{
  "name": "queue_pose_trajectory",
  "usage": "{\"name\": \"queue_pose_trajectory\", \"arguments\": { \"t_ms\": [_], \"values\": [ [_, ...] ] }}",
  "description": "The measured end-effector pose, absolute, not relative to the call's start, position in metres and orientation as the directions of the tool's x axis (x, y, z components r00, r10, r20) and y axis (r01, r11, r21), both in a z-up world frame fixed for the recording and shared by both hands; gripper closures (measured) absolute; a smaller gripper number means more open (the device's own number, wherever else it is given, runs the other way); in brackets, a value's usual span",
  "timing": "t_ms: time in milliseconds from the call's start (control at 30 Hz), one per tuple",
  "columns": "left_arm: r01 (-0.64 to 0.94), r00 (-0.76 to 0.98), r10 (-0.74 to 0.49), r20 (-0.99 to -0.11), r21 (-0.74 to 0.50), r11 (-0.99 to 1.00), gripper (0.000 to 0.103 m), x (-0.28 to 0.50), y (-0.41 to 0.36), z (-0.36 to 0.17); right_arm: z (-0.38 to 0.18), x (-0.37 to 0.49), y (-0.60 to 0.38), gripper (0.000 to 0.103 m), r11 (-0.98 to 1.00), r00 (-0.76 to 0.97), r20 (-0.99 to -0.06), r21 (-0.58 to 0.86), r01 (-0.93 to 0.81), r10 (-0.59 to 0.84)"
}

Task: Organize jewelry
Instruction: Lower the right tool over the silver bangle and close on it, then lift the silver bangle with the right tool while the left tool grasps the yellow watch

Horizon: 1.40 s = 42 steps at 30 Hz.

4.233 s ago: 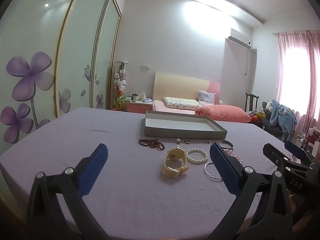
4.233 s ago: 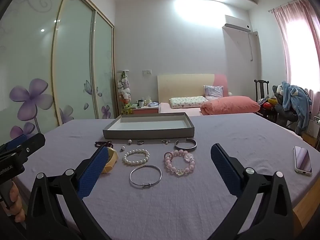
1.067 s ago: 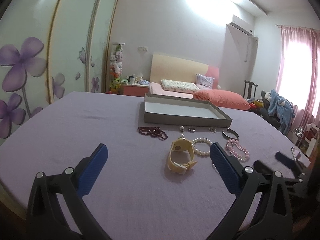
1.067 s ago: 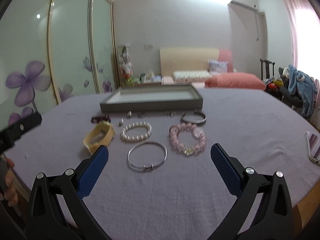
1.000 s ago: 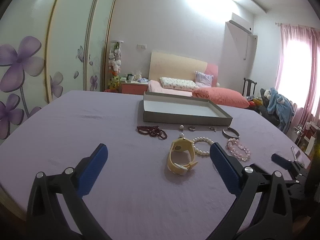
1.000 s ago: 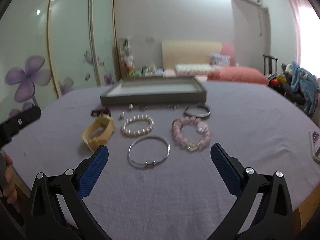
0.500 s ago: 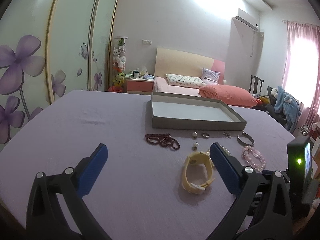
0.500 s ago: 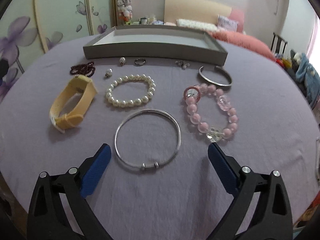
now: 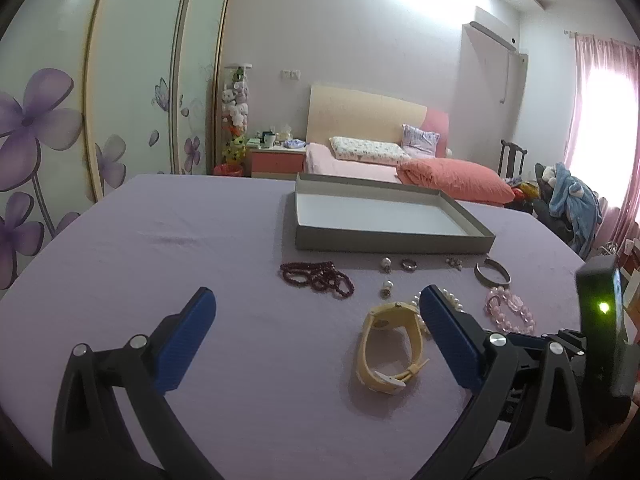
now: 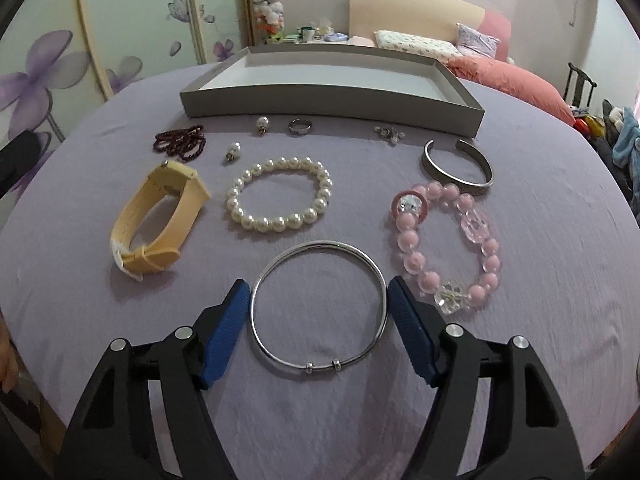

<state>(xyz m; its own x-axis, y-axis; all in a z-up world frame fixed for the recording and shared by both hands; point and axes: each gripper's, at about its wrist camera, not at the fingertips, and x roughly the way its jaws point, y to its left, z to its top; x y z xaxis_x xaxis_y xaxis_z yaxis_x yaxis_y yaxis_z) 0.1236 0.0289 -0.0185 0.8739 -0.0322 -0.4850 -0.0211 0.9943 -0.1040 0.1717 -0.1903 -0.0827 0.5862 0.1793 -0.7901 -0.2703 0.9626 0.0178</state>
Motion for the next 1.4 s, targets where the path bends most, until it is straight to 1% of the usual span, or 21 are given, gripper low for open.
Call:
{"name": "queue_pose_trajectory", "arguments": {
  "t_ms": [167, 300, 567, 700, 800, 900, 1000, 1100, 1267, 1300, 1333, 1400],
  "values": [
    [0.004, 0.857, -0.053, -0.513, -0.096, 0.995, 0.004, 0.129, 0.016, -0.022, -0.082, 0.153, -0.211, 0.033, 0.962, 0.598, -0.780, 0.014, -0.274, 0.182],
    [0.044, 0.834, -0.076, -0.546, -0.073, 0.996, 0.004, 0.135, 0.001, -0.028, -0.081, 0.143, -0.237, 0.033, 0.973, 0.611, -0.779, -0.005, -0.232, 0.141],
    [0.093, 0.785, -0.092, -0.613, -0.030, 0.995, 0.004, 0.148, -0.022, -0.041, -0.079, 0.166, -0.306, 0.033, 0.999, 0.635, -0.771, -0.051, 0.004, -0.042],
    [0.100, 0.750, -0.082, -0.657, -0.009, 0.995, 0.004, 0.160, -0.028, -0.052, -0.080, 0.182, -0.331, 0.033, 0.998, 0.622, -0.783, 0.022, 0.056, -0.018],
    [0.092, 0.719, -0.075, -0.691, -0.013, 0.996, 0.004, 0.172, -0.029, -0.061, -0.082, 0.184, -0.331, 0.033, 0.998, 0.626, -0.780, 0.020, 0.056, -0.020],
    [0.075, 0.673, -0.085, -0.735, -0.047, 0.996, 0.004, 0.188, -0.025, -0.069, -0.082, 0.184, -0.332, 0.032, 0.998, 0.629, -0.777, 0.020, 0.051, -0.017],
    [0.060, 0.640, -0.105, -0.761, -0.088, 0.994, 0.012, 0.196, -0.019, -0.075, -0.083, 0.184, -0.330, 0.032, 0.999, 0.633, -0.774, 0.017, 0.049, -0.018],
    [0.045, 0.614, -0.114, -0.781, -0.110, 0.993, 0.015, 0.202, -0.016, -0.082, -0.083, 0.182, -0.328, 0.032, 0.999, 0.636, -0.772, 0.015, 0.049, -0.019],
    [0.051, 0.617, -0.116, -0.778, -0.107, 0.993, 0.026, 0.204, -0.017, -0.080, -0.083, 0.182, -0.326, 0.032, 0.999, 0.637, -0.771, 0.014, 0.043, -0.017],
    [0.057, 0.619, -0.122, -0.776, -0.111, 0.992, 0.033, 0.204, -0.017, -0.079, -0.083, 0.183, -0.326, 0.032, 0.999, 0.637, -0.771, 0.014, 0.043, -0.017],
    [0.063, 0.621, -0.130, -0.773, -0.115, 0.991, 0.043, 0.203, -0.018, -0.079, -0.083, 0.183, -0.326, 0.032, 0.999, 0.637, -0.771, 0.014, 0.043, -0.017],
    [0.068, 0.624, -0.133, -0.770, -0.116, 0.991, 0.056, 0.203, -0.019, -0.078, -0.083, 0.182, -0.326, 0.032, 0.999, 0.636, -0.771, 0.013, 0.043, -0.017]
  ]
}}
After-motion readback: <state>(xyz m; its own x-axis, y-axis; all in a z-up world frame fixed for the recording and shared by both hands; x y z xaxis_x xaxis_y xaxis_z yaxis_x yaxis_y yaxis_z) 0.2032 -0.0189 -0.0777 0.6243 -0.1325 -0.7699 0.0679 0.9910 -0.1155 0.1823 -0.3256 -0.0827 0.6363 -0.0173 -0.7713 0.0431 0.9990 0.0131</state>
